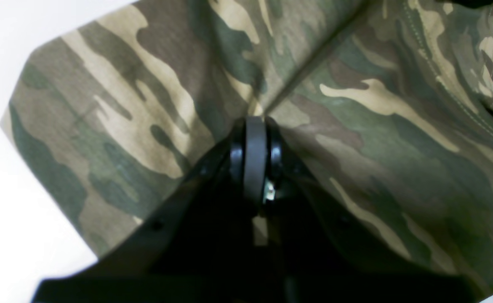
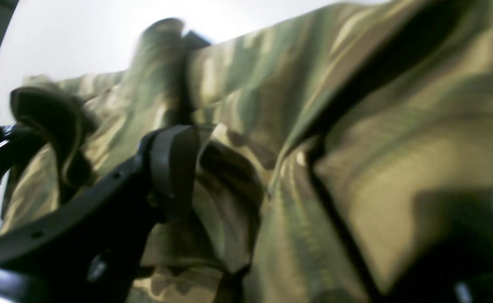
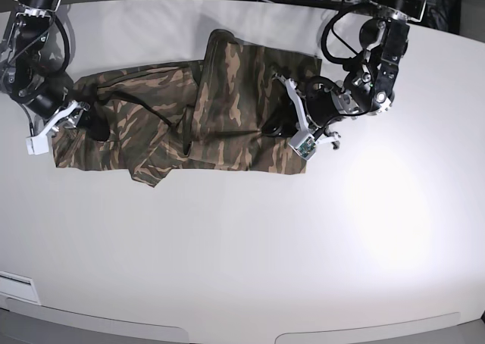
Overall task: Fold the T-shirt properly
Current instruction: 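Release the left gripper and pull the right gripper's end toward the fold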
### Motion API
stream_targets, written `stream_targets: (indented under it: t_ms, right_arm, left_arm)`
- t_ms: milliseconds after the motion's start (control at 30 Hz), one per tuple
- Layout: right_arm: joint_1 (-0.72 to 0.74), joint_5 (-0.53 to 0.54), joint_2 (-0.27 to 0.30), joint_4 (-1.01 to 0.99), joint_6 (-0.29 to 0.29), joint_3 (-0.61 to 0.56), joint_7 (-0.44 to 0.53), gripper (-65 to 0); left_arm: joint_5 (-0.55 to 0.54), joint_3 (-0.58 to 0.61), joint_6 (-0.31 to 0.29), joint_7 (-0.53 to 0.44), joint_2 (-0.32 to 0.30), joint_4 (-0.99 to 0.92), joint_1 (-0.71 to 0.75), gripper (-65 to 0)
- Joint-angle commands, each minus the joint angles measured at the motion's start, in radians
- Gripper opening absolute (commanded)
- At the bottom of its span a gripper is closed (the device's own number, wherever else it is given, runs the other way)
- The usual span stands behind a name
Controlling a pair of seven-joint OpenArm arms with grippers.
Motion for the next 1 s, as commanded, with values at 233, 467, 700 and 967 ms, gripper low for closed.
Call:
stream_targets:
  t_ms: [233, 467, 700, 967]
  right_arm:
    - [0.002, -0.038, 0.021, 0.047, -0.004, 0.0, -0.042, -65.0]
    - [0.002, -0.196, 0.066, 0.159, -0.004, 0.0, -0.029, -65.0]
    - [0.002, -0.443, 0.154, 0.302, -0.15, 0.002, 0.005, -65.0]
    - [0.002, -0.628, 0.174, 0.535, -0.418, 0.002, -0.017, -65.0]
  left_arm:
    - [0.05, -0.004, 0.04, 0.153, -0.021, 0.048, -0.051, -65.0]
    - [0.025, -0.004, 0.171, 0.216, -0.022, 0.209, -0.134, -61.5]
    - [0.068, -0.004, 0.216, 0.217, -0.021, 0.211, -0.149, -61.5]
    - [0.067, -0.003, 0.219, 0.206, -0.021, 0.153, -0.132, -61.5]
